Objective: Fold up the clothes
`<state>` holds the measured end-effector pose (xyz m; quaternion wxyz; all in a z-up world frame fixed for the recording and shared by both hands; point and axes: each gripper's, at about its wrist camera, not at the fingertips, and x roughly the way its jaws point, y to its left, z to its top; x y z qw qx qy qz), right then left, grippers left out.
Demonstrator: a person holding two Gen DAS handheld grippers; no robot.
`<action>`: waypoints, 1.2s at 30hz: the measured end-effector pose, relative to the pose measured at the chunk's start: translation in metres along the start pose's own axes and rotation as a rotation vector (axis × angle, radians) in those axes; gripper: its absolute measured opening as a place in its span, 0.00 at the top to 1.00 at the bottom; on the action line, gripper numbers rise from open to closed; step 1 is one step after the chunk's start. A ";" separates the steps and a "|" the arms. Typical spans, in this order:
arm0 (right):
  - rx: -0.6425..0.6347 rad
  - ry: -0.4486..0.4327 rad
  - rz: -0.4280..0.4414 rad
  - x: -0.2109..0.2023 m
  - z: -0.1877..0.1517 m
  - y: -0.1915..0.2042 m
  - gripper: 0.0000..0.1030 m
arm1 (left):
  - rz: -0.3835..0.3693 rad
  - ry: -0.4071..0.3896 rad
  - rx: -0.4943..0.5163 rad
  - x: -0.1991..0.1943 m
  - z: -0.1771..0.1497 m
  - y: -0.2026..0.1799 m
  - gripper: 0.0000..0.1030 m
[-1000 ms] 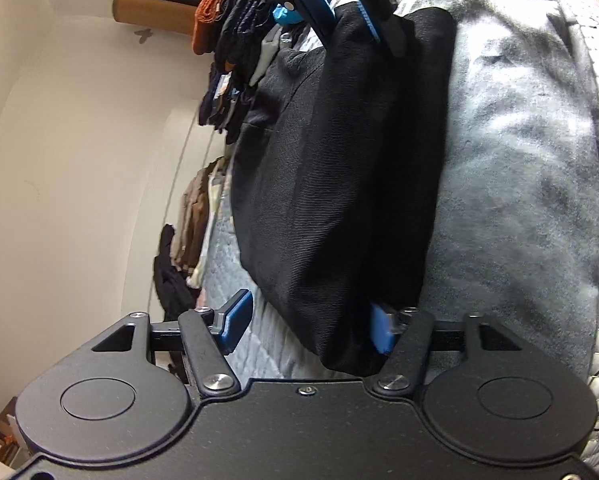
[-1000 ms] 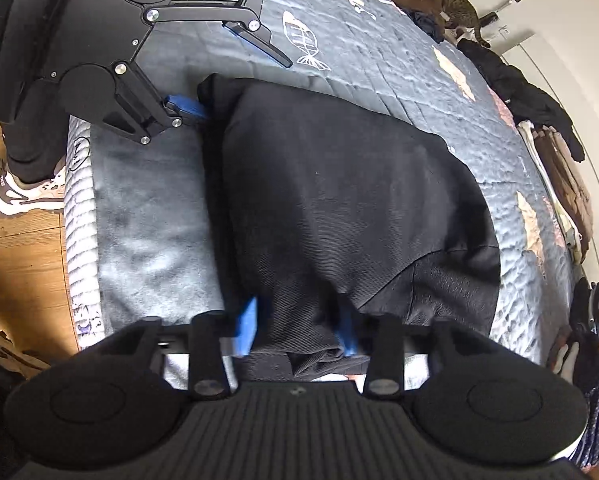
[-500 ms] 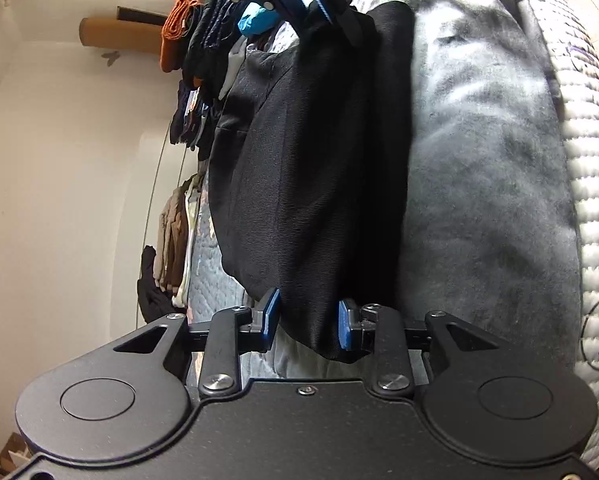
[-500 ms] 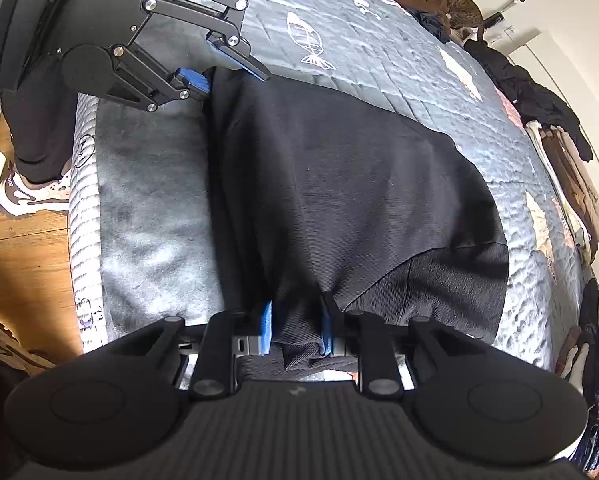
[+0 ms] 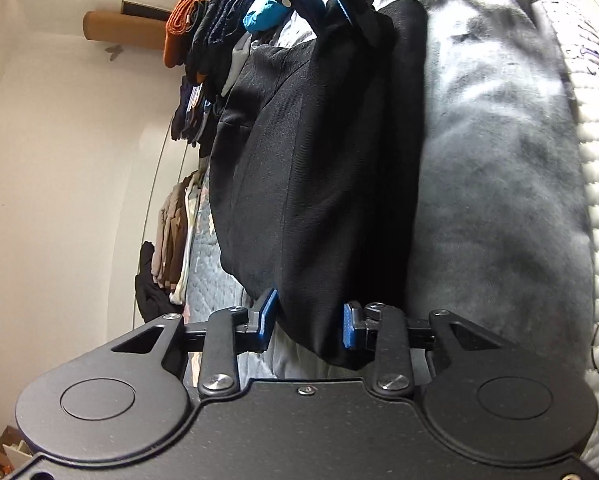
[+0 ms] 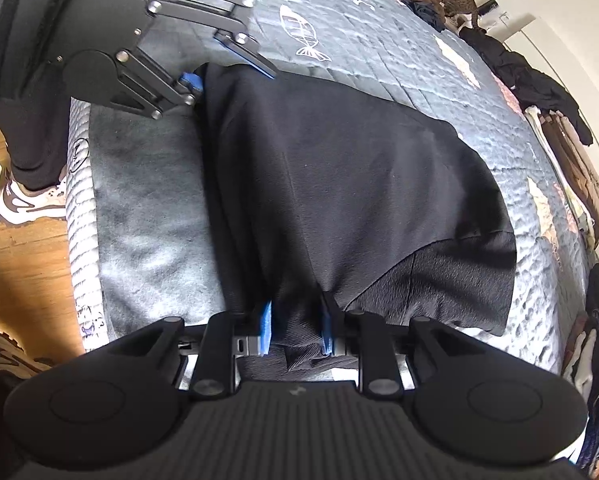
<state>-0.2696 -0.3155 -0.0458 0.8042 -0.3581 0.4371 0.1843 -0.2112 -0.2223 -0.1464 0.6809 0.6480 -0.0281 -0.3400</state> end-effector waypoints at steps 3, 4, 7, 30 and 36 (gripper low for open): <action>0.003 0.000 0.000 0.001 -0.001 0.001 0.77 | 0.004 -0.002 -0.001 0.000 0.003 -0.001 0.68; 0.000 0.003 -0.003 0.001 -0.001 0.001 0.77 | 0.006 0.000 -0.004 0.001 0.005 -0.001 0.68; -0.013 0.013 -0.014 0.000 0.002 0.004 0.76 | 0.015 0.004 -0.004 -0.001 0.010 -0.001 0.61; 0.051 -0.010 -0.106 -0.143 0.024 0.006 0.13 | 0.049 -0.096 -0.169 -0.084 0.016 0.037 0.30; 0.521 -0.173 -0.057 -0.165 -0.001 -0.069 0.11 | 0.051 -0.111 -0.253 -0.082 0.021 0.050 0.29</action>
